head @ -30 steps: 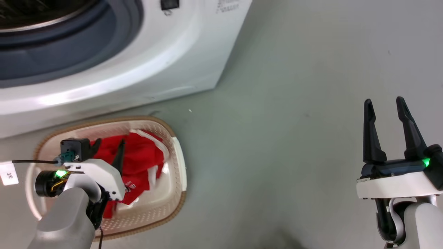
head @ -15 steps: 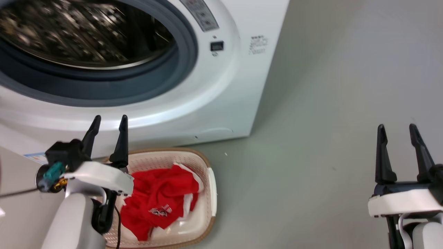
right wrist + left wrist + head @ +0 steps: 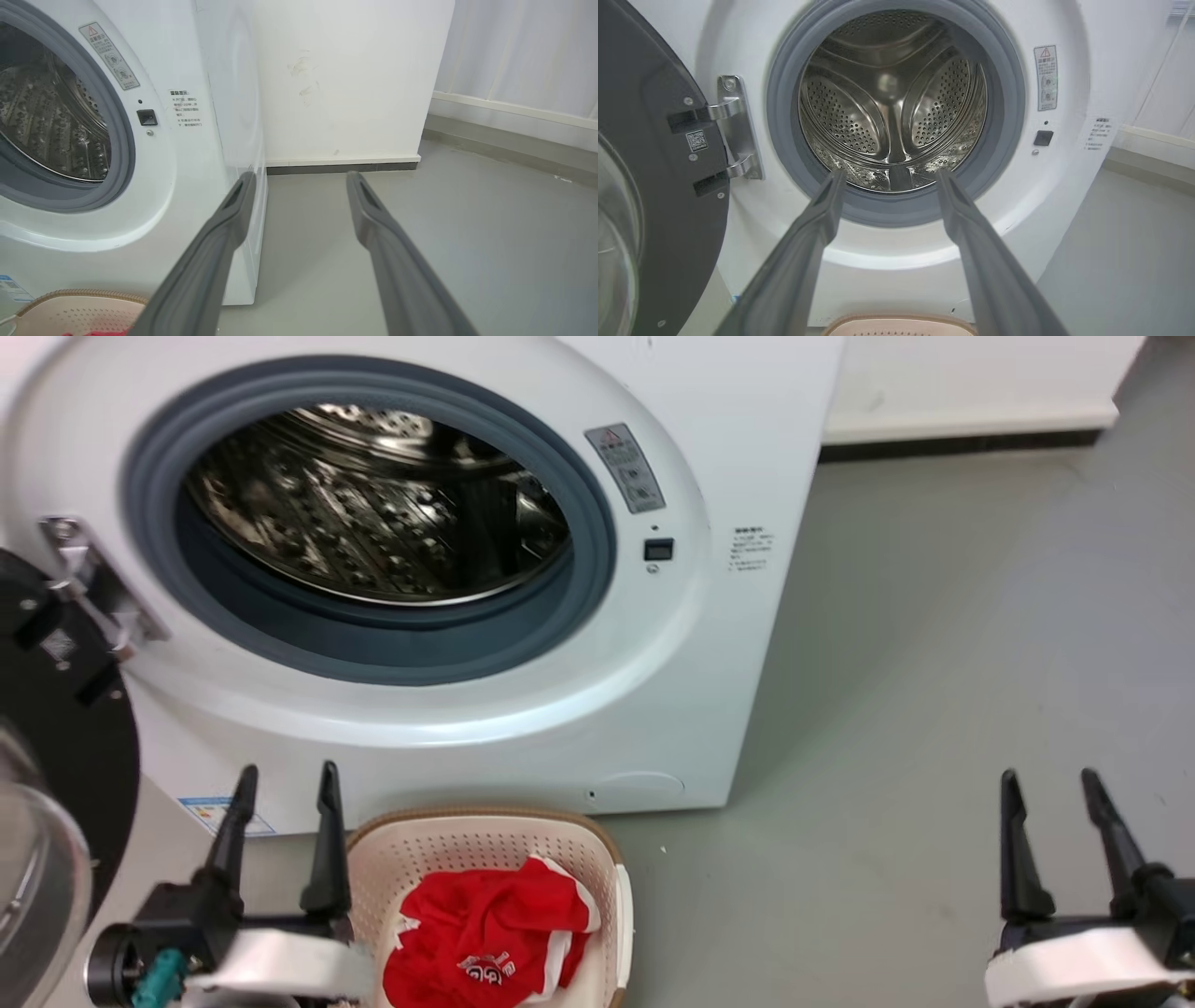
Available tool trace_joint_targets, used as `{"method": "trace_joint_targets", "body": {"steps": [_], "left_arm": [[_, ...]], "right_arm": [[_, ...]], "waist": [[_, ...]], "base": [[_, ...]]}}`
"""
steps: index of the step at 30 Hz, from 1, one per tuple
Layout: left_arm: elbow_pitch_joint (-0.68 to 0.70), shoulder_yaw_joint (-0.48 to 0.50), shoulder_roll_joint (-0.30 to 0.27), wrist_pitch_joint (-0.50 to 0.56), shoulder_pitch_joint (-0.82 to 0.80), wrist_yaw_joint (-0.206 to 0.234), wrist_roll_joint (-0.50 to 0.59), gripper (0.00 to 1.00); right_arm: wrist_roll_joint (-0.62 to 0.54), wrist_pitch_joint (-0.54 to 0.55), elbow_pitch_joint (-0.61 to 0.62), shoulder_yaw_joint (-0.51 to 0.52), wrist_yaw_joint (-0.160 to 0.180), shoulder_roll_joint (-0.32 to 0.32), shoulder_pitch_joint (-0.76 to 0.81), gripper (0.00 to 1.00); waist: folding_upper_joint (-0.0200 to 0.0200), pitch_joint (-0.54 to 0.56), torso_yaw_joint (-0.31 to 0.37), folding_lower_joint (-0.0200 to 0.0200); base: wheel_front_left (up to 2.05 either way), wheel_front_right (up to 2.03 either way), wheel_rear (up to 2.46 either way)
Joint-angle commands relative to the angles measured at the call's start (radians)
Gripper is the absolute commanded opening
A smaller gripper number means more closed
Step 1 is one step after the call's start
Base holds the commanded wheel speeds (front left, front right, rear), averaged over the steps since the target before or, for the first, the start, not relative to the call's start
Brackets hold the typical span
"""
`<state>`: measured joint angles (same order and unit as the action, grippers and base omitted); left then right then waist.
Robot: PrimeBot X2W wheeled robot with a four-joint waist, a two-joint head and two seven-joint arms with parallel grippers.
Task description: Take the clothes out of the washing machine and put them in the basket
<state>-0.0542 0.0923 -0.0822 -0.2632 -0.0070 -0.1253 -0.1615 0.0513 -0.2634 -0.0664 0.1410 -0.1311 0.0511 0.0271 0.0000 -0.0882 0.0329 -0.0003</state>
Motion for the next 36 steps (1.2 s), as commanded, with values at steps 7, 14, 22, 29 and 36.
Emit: {"method": "trace_joint_targets", "body": {"steps": [7, 14, 22, 29, 36], "left_arm": [[0.039, -0.017, 0.020, -0.002, 0.105, -0.004, 0.056, 1.00], [0.043, -0.012, 0.027, -0.002, 0.134, -0.004, 0.070, 1.00], [0.040, -0.006, 0.030, -0.002, 0.130, -0.005, 0.069, 1.00], [0.028, -0.010, 0.032, -0.002, 0.128, -0.006, 0.065, 1.00], [0.025, -0.010, 0.032, -0.002, 0.117, -0.006, 0.065, 1.00]], "right_arm": [[0.007, -0.002, -0.007, -0.027, 0.001, -0.002, 0.056, 1.00], [0.017, -0.002, 0.000, -0.033, 0.001, -0.002, 0.058, 1.00], [0.018, -0.002, 0.000, -0.030, 0.001, -0.002, 0.059, 1.00], [0.026, -0.002, 0.004, -0.037, 0.001, -0.002, 0.055, 1.00], [0.028, -0.002, 0.001, -0.034, 0.001, -0.001, 0.047, 1.00]], "waist": [[0.0000, 0.074, -0.022, 0.0003], [0.0000, 0.093, -0.014, 0.0003], [0.0000, 0.102, -0.009, 0.0003], [0.0000, 0.102, -0.006, 0.0003], [0.0000, 0.100, -0.004, 0.0003]], "base": [[0.00, 0.00, 0.00], [0.00, 0.00, 0.00], [0.00, 0.00, 0.00], [0.00, 0.00, 0.00], [0.00, 0.00, 0.00]]}}
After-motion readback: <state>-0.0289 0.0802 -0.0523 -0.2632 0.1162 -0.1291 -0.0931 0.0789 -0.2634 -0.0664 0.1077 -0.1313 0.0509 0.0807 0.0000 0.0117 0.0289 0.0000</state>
